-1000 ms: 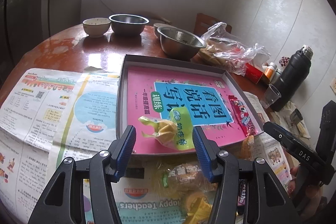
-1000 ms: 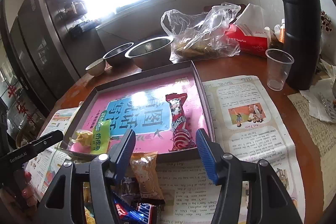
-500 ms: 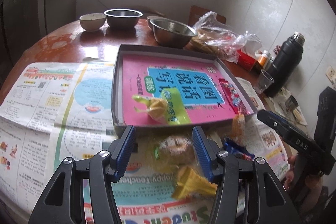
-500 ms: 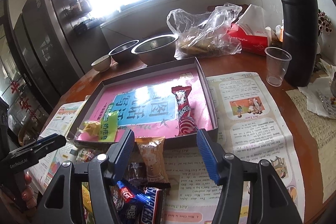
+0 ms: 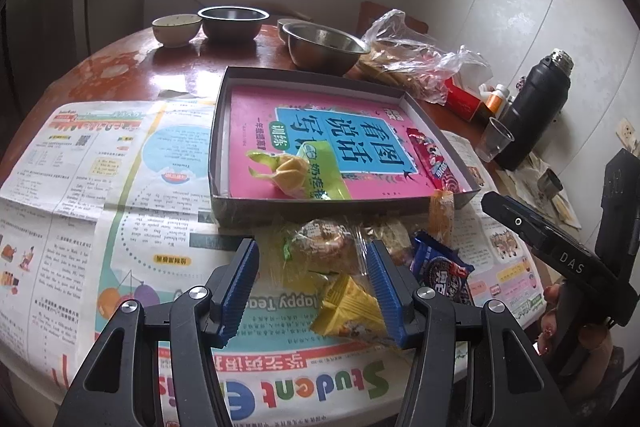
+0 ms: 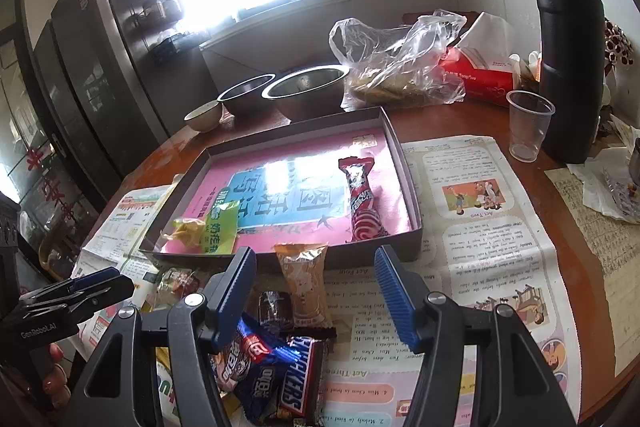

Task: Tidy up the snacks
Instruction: 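Move both open grippers back over the remaining snack pile, then grasp the long yellow bar with the left gripper while the right gripper grasps the orange pastry packet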

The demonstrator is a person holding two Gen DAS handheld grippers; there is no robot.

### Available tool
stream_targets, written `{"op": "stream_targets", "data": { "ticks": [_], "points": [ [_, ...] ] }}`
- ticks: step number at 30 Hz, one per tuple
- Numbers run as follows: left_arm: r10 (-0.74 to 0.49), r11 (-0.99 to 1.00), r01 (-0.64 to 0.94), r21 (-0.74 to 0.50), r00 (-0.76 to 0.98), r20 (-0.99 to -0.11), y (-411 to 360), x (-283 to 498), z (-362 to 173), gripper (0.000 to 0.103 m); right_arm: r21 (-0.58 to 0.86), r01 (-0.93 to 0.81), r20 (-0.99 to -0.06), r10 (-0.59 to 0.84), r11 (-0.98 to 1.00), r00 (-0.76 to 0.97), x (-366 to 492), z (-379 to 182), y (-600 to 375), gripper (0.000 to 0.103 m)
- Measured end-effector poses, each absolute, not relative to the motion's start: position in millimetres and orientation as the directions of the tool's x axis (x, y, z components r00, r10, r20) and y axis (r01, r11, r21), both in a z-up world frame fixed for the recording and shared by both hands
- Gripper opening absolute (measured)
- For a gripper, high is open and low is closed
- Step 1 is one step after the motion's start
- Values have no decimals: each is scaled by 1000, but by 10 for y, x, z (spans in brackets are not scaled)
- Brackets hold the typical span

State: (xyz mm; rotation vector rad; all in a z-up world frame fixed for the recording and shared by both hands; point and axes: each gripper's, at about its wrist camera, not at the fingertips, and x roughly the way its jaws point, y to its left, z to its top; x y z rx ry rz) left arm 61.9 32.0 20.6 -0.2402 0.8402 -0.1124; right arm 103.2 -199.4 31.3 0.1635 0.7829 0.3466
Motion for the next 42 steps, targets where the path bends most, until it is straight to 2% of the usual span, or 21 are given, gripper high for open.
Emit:
{"op": "stream_targets", "data": {
  "ticks": [14, 31, 42],
  "points": [
    [-218, 962, 1, -272, 604, -767, 244, 445, 66, 58, 271, -264, -674, 378, 926, 634, 923, 295, -1955, 61],
    [-339, 919, 5, -395, 520, -784, 118, 310, -113, 58, 262, -270, -675, 376, 927, 636, 856, 296, -1956, 61],
    [-418, 876, -12, -482, 479, -772, 48, 349, -237, 58, 293, -245, -703, 382, 924, 600, 988, 54, -2002, 61]
  ]
}}
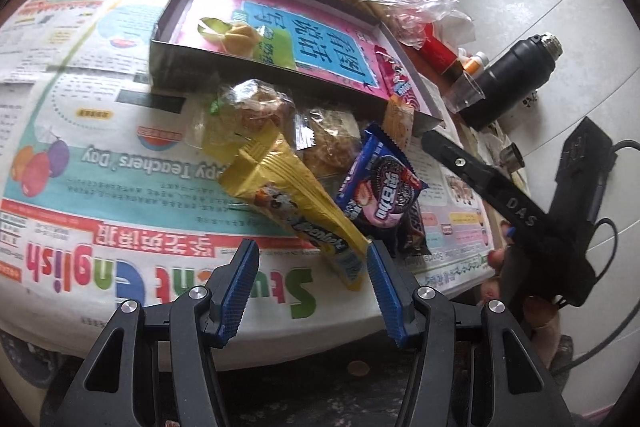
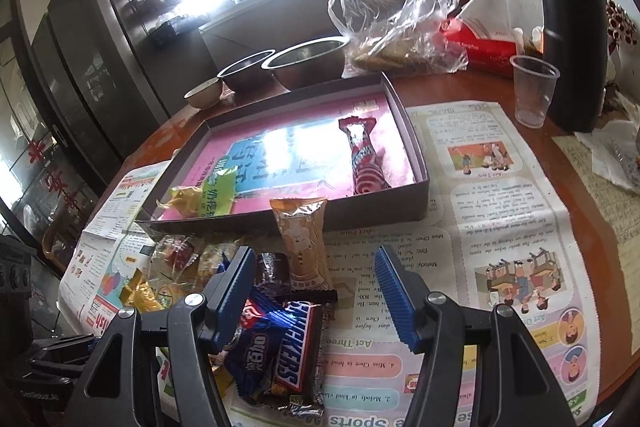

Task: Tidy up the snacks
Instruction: 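Grasp the long yellow bar with the left gripper while the right gripper grasps the orange pastry packet, then lift the yellow bar with the left gripper while the right gripper carries the orange packet toward the tray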

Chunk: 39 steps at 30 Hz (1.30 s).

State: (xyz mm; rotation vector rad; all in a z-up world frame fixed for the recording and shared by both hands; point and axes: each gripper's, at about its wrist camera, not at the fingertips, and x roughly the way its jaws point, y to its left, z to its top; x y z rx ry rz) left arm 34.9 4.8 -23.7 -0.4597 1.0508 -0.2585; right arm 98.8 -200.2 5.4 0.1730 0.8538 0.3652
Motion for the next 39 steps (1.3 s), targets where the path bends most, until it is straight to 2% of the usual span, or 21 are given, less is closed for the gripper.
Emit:
{"op": "stream_targets", "data": {
  "ticks": [12, 16, 23, 26, 28, 39],
  "points": [
    [-495, 826, -23, -563, 451, -743, -63, 489, -375, 58, 273, -268, -707, 382, 924, 595, 1069, -66, -1922, 59],
    [-504, 812, -30, -582, 465, -727, -48, 521, -386, 58, 273, -266, -709, 380, 925, 594, 1126, -106, -1910, 54],
    [-511, 799, -40, -600, 481, -712, -40, 574, -398, 55, 270, -284, -715, 389, 920, 581, 1231, -184, -1840, 39],
    [-509, 800, -42, -599, 481, -714, -28, 584, -416, 43, 262, -299, -716, 393, 918, 577, 1264, -214, -1772, 31],
    [-511, 796, -49, -603, 477, -715, -7, 587, -453, 30, 257, -303, -716, 391, 918, 578, 1280, -232, -1746, 27],
    [-495, 812, -10, -584, 519, -697, -6, 566, -386, 19, 248, -285, -679, 375, 926, 631, 1225, -164, -1838, 24]
  ]
}}
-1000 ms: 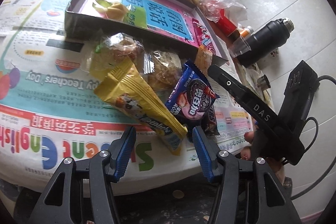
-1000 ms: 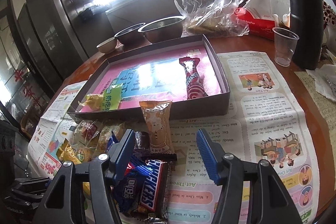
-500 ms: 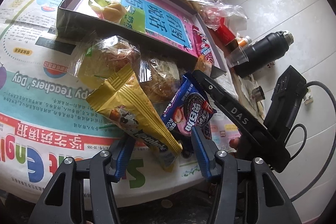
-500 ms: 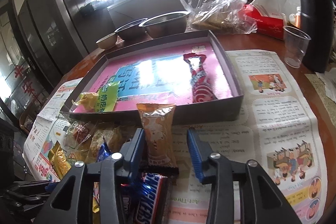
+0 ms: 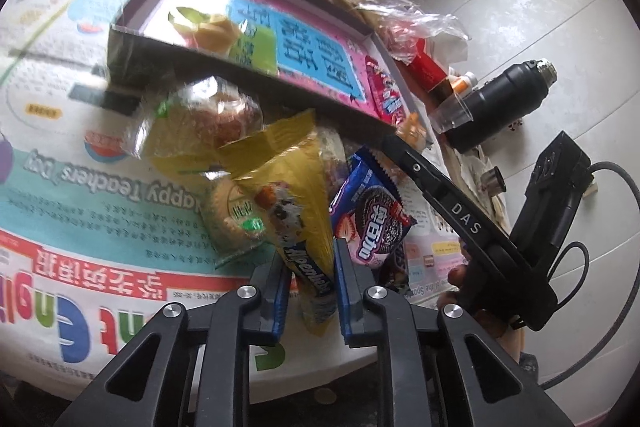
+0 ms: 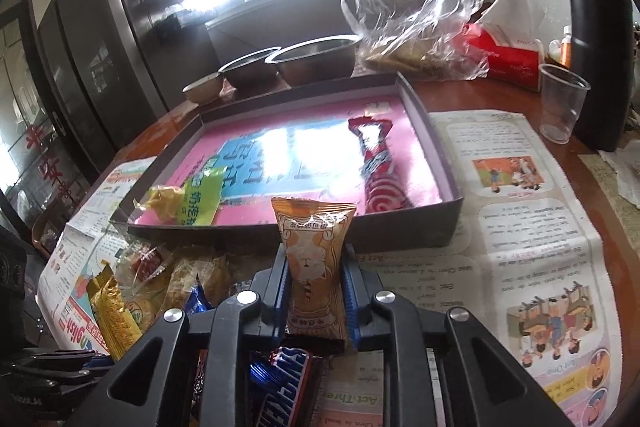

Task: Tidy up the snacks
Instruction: 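Lift the yellow bar with the left gripper while the right gripper carries the orange packet toward the tray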

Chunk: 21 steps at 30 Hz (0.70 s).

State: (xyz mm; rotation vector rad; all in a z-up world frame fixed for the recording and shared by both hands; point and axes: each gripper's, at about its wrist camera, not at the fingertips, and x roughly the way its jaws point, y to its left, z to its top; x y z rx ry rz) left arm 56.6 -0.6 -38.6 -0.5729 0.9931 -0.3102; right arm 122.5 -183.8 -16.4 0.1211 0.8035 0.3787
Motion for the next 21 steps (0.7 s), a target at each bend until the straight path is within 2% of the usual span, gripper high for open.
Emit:
{"op": "stream_targets", "data": {
  "ticks": [21],
  "points": [
    [-407, 849, 13, -528, 652, -639, 223, 520, 43, 18, 286, -267, -611, 390, 920, 689, 1095, 99, -2020, 23]
  ]
}}
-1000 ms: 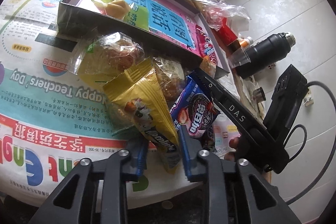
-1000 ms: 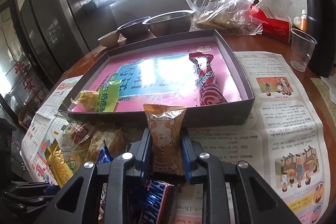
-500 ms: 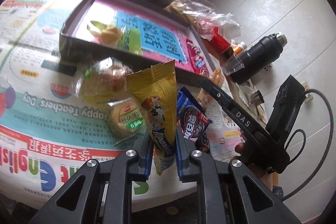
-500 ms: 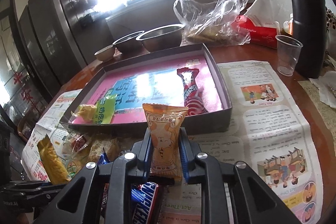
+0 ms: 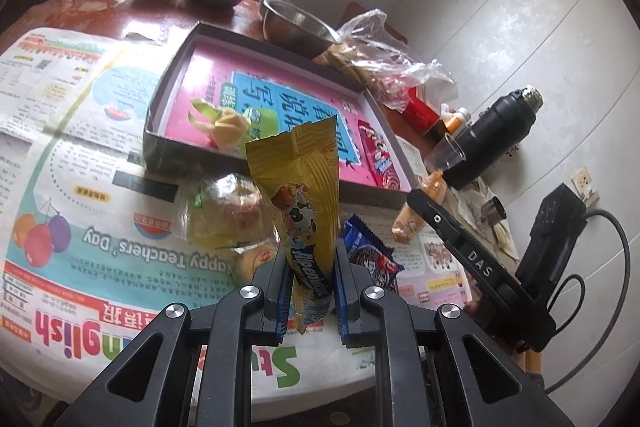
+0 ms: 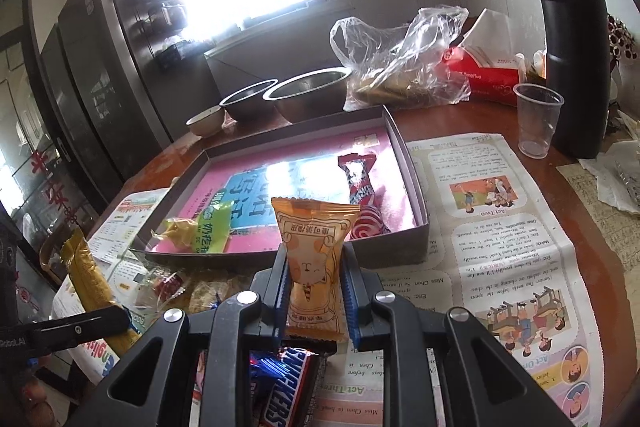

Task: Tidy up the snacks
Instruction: 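Lift the yellow bar with the left gripper while the right gripper carries the orange packet toward the tray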

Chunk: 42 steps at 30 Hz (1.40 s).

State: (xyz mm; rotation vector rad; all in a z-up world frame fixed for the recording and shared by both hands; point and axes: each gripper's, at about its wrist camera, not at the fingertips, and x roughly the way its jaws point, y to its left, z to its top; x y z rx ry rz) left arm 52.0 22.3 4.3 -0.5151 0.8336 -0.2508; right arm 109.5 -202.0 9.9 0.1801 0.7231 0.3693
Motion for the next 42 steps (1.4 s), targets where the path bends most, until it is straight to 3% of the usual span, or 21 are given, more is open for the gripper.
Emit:
{"op": "stream_targets", "data": {
  "ticks": [42],
  "points": [
    [-369, 884, 83, -460, 728, -577, 182, 1324, 449, 18, 252, -312, -561, 401, 916, 724, 1395, 440, -1824, 24]
  ]
}}
